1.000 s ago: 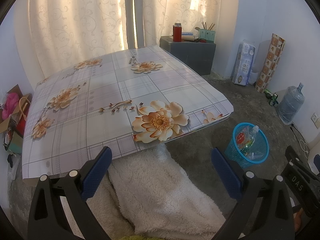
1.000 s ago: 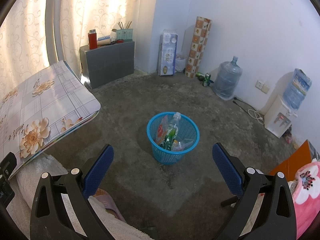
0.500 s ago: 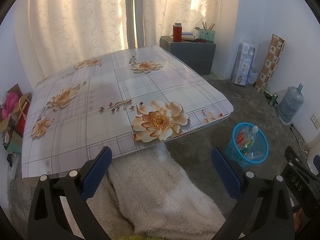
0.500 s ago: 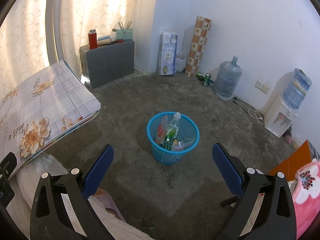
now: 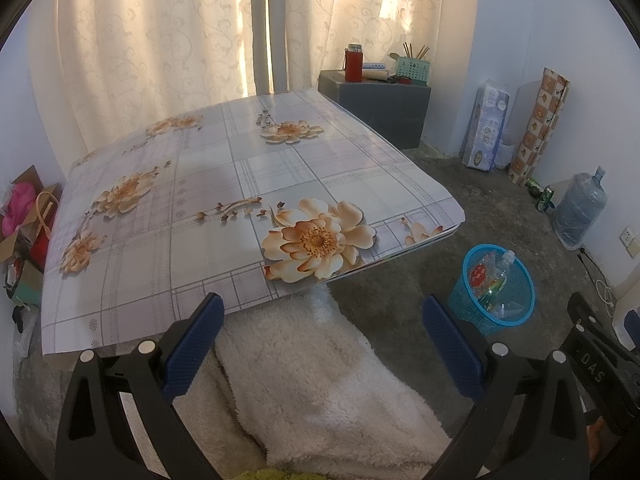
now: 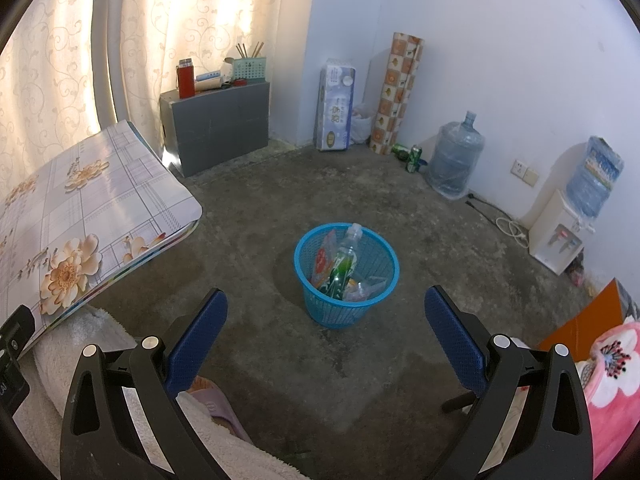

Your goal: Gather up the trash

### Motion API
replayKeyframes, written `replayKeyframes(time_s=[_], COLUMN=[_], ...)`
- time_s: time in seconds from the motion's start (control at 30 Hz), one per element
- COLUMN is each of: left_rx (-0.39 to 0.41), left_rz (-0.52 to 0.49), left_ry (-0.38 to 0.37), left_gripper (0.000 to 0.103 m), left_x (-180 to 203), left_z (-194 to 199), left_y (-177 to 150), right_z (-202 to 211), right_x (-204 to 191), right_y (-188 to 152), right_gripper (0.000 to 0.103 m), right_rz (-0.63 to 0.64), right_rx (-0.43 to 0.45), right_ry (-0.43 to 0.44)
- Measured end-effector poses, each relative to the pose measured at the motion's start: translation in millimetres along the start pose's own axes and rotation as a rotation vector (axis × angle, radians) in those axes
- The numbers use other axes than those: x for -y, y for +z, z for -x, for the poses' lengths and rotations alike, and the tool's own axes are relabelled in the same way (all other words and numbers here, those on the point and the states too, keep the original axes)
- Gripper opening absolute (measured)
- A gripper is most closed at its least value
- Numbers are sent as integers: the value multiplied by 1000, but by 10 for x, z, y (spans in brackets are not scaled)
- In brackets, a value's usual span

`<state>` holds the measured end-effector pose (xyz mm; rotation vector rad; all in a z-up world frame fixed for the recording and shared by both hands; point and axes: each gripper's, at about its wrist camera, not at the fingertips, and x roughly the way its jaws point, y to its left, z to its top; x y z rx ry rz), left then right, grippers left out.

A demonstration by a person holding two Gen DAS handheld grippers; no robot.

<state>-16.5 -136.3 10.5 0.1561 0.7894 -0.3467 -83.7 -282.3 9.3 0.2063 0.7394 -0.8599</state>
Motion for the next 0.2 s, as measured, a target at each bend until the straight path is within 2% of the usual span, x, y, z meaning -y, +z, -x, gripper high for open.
replayKeyframes(time_s=[0.2], left_rx=[-1], left_rz=[1], left_ry=[1], left_gripper=[97], left_x=[-13], left_z=[-4], left_y=[1], right_z=[1], right_x=[0], right_y=[1], right_gripper=[95], right_rz=[0], right_rx=[0], right_ry=[0])
